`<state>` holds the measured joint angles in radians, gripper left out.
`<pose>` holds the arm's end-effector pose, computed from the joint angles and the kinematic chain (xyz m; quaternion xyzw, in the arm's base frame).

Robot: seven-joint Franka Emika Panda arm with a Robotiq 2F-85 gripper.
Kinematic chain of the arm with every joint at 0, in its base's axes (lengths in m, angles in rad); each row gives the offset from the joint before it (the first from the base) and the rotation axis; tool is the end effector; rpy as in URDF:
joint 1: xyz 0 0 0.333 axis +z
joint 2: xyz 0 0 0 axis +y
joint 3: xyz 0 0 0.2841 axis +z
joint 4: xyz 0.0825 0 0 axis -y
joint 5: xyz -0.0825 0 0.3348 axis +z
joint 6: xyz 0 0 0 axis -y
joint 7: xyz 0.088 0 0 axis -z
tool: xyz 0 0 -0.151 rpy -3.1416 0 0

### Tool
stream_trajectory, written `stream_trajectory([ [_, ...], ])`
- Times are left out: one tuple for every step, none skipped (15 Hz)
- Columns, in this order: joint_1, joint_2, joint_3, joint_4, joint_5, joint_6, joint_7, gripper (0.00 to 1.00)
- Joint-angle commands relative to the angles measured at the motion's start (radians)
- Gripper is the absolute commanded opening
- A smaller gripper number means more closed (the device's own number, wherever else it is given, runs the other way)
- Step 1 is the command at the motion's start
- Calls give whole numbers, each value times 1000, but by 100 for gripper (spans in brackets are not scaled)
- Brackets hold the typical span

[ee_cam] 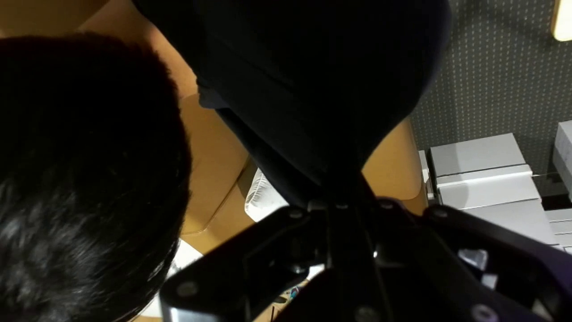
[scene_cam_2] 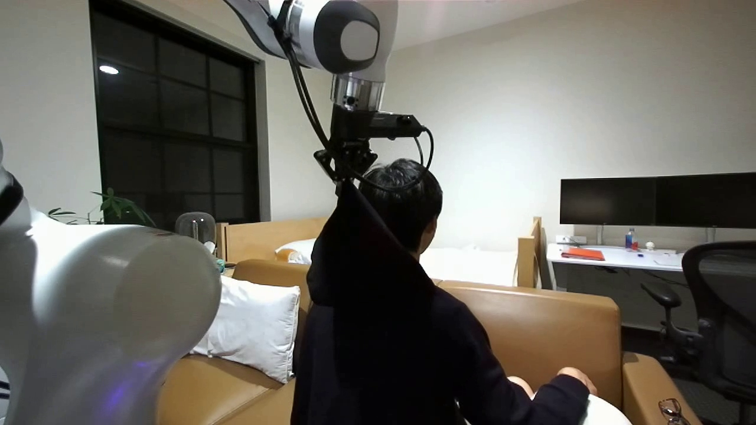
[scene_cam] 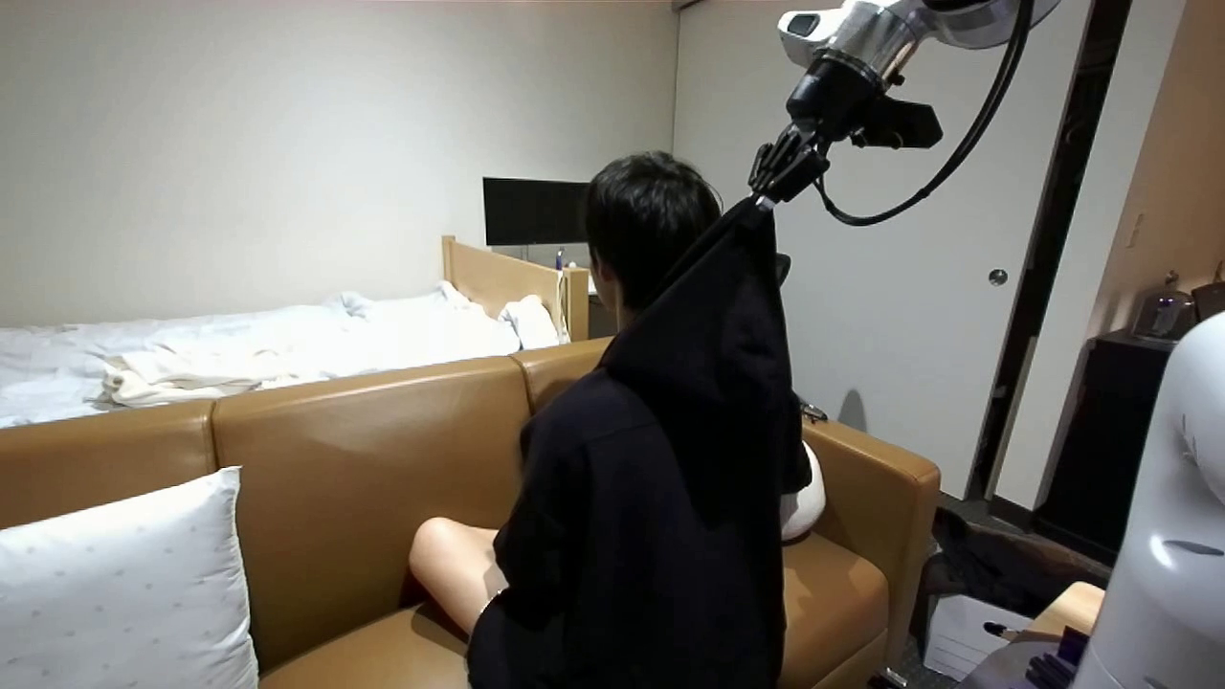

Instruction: Put the hood over his head

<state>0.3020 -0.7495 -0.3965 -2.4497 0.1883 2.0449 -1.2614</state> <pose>0.3511 -0.0282 0.5095 -0.8061 -0.5301 -0.2467 0.0915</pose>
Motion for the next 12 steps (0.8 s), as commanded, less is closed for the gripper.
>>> stream_trajectory([
  [-85,3,49,87,-12,-39,-51,1],
  [-100,5,54,109,-18,-40,-54,1],
  [-112,9,58,126,-21,-38,-59,1],
  [-123,12,64,144,-27,-38,-63,1],
  [-129,17,66,161,-31,-40,-70,1],
  [-135,20,68,175,-35,-42,-76,1],
  [-140,24,70,188,-38,-41,-80,1],
  [-137,33,66,206,-37,-47,-88,1],
  [-137,42,62,223,-36,-47,-95,1],
  [-137,47,59,238,-34,-50,-103,1],
  [-138,53,55,257,-31,-51,-113,1],
  [-141,59,52,273,-30,-48,-121,1],
])
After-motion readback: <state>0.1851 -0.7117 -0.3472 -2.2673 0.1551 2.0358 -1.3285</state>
